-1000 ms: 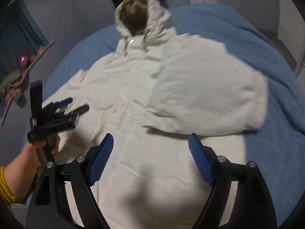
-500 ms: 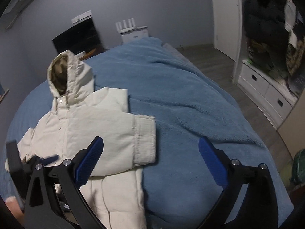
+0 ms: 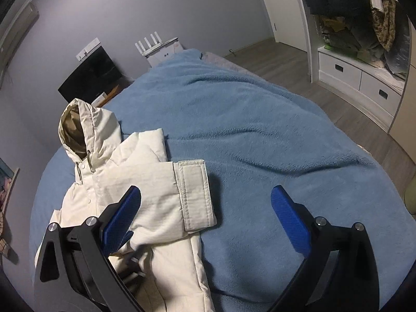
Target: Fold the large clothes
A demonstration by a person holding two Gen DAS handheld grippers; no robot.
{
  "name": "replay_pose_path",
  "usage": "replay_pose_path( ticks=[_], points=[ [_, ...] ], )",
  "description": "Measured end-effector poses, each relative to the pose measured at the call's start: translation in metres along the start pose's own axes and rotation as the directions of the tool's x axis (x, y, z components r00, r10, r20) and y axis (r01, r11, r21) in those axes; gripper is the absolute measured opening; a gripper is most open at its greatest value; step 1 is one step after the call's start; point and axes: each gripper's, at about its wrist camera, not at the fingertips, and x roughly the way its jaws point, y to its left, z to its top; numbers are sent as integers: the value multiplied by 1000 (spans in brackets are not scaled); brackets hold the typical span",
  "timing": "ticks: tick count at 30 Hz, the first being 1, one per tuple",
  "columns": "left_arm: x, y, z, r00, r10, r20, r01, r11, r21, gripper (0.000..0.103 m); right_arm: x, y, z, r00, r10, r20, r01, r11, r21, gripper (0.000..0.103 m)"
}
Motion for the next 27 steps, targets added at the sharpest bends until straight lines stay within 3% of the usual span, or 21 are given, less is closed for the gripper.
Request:
replay_pose_path(
  ticks=[6,10,15,17,19,22,25,26,27],
  points=[
    [-49,46,0,994,19,108,0,985,-172,12,8,12,-9,1000,-1,-11,1,999,-40,96],
    [-73,81,-11,991,62,121,-25,958,-284,12,16,28,-19,999,-4,-32,1,996,-92,96],
    [-81,132,-46,990,133,42,-104,908,-407,10,24,57,-37,999,15,-35,-21,983,-184,96],
    [-72,155,-67,995,101,-9,-93,871,-482,9,29,75,-48,999,29,-31,-36,969,-245,96],
    [-63,172,-77,996,81,-34,-87,851,-517,9,36,90,-58,999,43,-33,-50,954,-294,96],
    [-48,171,-93,993,80,-85,-112,862,-495,9,54,110,-71,996,63,-56,-78,932,-353,96],
    [-35,170,-105,990,71,-126,-124,857,-500,18,74,116,-78,992,84,-96,-113,929,-353,96],
    [-32,173,-108,990,67,-127,-123,853,-507,29,80,117,-79,990,90,-112,-123,932,-341,96],
    [-34,175,-111,991,61,-122,-116,847,-518,48,89,116,-79,986,96,-135,-135,938,-320,96]
  ],
)
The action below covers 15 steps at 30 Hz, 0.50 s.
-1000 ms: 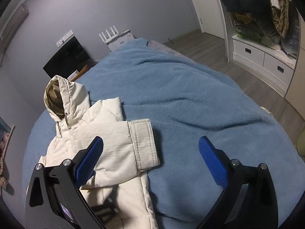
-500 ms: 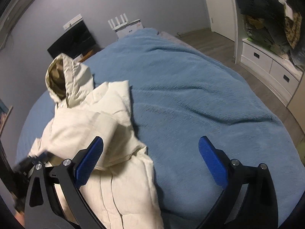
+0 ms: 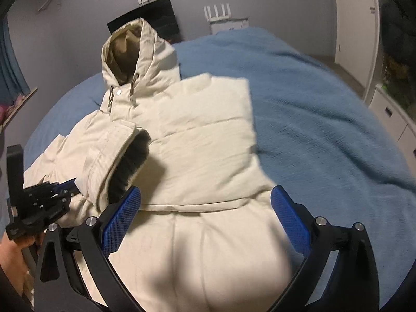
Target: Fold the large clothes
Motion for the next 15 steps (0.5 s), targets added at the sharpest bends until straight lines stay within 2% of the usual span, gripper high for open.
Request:
replay_pose_path(
  ticks=[1,3,5,10,13,15],
  points=[
    [-4,3,0,999,-32,16,32,999,-15,55,5,-1,0,1000,8,-10,-8,1000,14,96],
    [-15,3,-5,995,-85,51,87,996,-21,77,14,-4,-1,1000,15,-24,-14,999,41,96],
    [-25,-1,-8,991,-112,80,111,994,9,84,19,-8,-1,999,29,-38,-27,998,61,96],
    [-35,-44,-11,984,-145,107,123,974,192,85,15,-24,2,999,18,-44,-12,992,129,96],
    [-28,-86,-14,986,-127,111,81,932,353,85,12,-33,4,999,21,-45,-13,986,168,96],
    [-20,-103,-15,988,-110,108,55,909,414,85,10,-39,5,999,15,-44,-7,983,181,96]
  ],
)
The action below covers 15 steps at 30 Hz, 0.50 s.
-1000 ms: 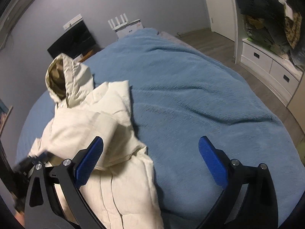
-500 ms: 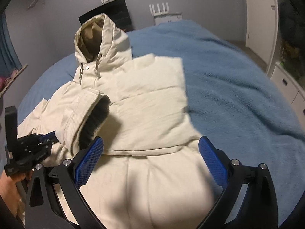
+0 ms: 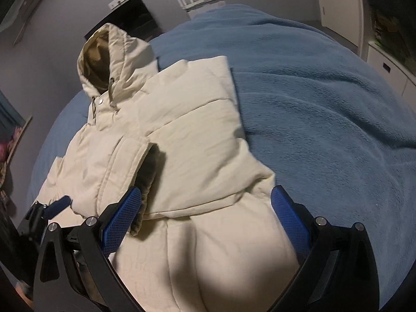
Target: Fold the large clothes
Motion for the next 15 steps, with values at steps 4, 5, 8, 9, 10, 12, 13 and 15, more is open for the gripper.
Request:
replay_pose_path(
  ticks=[4,5,8,9,10,12,13,15],
  points=[
    [20,-21,11,1000,0,-23,1,997,82,80,-1,-4,1,1000,-2,0,2,1000,12,96],
    [25,-25,13,999,7,-36,-4,995,98,77,-1,-5,1,1000,-2,1,2,1000,12,96],
    [30,-31,14,999,7,-45,-1,993,121,67,-1,-5,2,1000,-1,2,1,1000,9,96],
    [30,-33,13,999,-1,-48,7,991,131,55,0,-4,2,1000,1,2,-1,1000,8,96],
    [31,-33,13,999,-1,-51,8,990,140,50,0,-3,1,1000,4,1,-4,1000,3,96],
    [26,-32,12,999,15,-31,-11,989,145,35,2,0,0,1000,6,-1,-6,1000,-12,96],
    [22,-25,12,1000,5,-17,-3,993,117,33,2,2,-1,1000,7,-2,-7,1000,-18,96],
    [13,-10,15,1000,-11,9,10,999,51,27,4,7,-2,1000,4,-3,-4,999,-44,96]
  ],
)
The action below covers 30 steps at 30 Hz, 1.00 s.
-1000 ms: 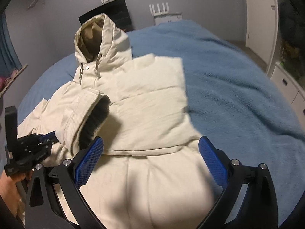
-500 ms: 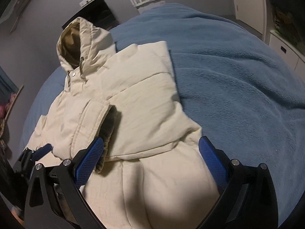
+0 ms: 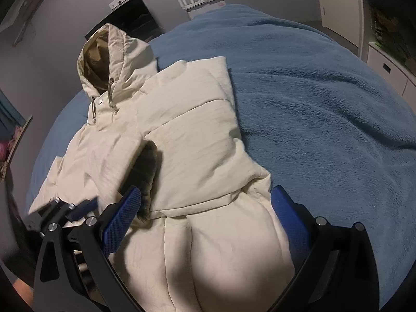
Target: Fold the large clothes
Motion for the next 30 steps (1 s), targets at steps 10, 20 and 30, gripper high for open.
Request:
replay_pose_path(
  ticks=[10,20,30],
  points=[
    [-68,126,-20,996,51,70,-23,935,-354,7,0,23,-7,1000,-18,19,20,993,-118,96],
    [-55,205,-97,996,53,-71,-86,793,-604,1,8,51,-20,1000,0,7,1,973,-229,96],
    [-39,234,-140,972,127,-198,-231,676,-700,65,25,72,-5,1000,1,-12,-4,965,-262,96]
  ],
)
